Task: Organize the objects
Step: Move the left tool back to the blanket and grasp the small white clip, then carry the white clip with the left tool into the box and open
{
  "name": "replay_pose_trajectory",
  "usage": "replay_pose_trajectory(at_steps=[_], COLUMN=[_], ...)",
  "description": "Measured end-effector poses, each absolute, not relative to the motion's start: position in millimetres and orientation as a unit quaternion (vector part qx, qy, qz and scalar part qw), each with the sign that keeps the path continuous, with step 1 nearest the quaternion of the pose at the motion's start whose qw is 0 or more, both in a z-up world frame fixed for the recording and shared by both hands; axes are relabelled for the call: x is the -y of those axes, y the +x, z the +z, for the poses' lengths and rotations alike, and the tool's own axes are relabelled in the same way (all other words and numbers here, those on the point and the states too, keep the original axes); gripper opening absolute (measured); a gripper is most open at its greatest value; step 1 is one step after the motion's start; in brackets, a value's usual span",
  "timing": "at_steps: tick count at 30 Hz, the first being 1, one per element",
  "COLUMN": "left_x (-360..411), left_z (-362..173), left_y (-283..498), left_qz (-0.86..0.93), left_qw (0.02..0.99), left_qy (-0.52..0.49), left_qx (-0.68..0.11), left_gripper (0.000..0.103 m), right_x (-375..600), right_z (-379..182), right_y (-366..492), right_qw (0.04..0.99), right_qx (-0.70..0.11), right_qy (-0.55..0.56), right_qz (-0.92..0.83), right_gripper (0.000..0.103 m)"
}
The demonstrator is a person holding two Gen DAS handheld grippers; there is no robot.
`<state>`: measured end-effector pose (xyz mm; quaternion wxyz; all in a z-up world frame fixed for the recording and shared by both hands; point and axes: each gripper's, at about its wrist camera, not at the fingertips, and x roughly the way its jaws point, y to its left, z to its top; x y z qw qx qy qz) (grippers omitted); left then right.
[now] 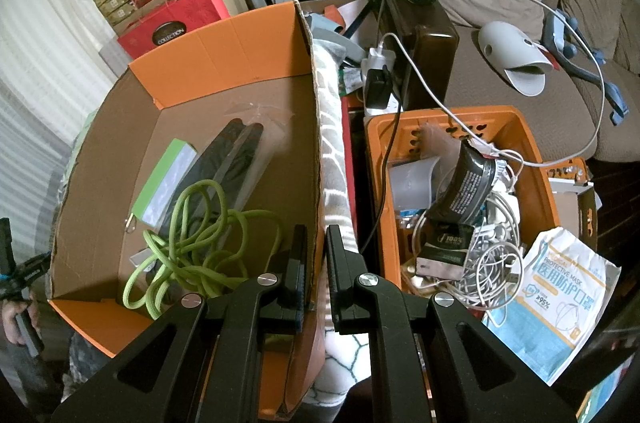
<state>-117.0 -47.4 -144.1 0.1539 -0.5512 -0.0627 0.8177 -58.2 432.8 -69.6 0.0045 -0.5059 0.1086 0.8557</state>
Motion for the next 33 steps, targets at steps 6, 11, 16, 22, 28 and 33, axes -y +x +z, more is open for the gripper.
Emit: replay_pose_trajectory(at_steps=[6, 11, 16, 22, 28, 33], left_x=[43.2, 29.5, 5.3, -28.4, -56.7, -81.8], left_z=[-125.5, -102.0, -81.1, -55.5, -36.5, -30.7], left_y=[-113.5, -113.5, -116.4, -119.6, -121.1, -123.3], left_qz=[0.829, 0.838, 0.846, 0.848, 0.847, 0.839], left_qw=[0.166, 0.189, 0.216, 0.250, 0.275, 0.298], left_qy=[-0.530, -0.508, -0.485, -0.466, -0.454, -0.455], left_qx=[0.068, 0.067, 0.054, 0.032, 0.015, 0.007], left_gripper=[0.013, 0.013, 0.013, 0.013, 0.013, 0.013], right_x=[-431.4, -431.2, -430.2, -428.4, -428.2, -427.4], right_z=[-70.9, -70.9, -71.2, -71.1, -70.6, -70.2], right_y=[-57.2, -57.3, -57.9, -58.5, -58.8, -58.8], right_qw=[0.007, 0.007, 0.007, 0.009, 0.008, 0.006], right_qx=[-0.105, -0.105, -0.103, -0.102, -0.101, -0.103], right_qy=[-0.507, -0.506, -0.507, -0.507, -0.507, -0.507], right_qz=[0.856, 0.856, 0.856, 0.856, 0.856, 0.856], right_gripper=[0.009, 0.009, 0.009, 0.008, 0.008, 0.008])
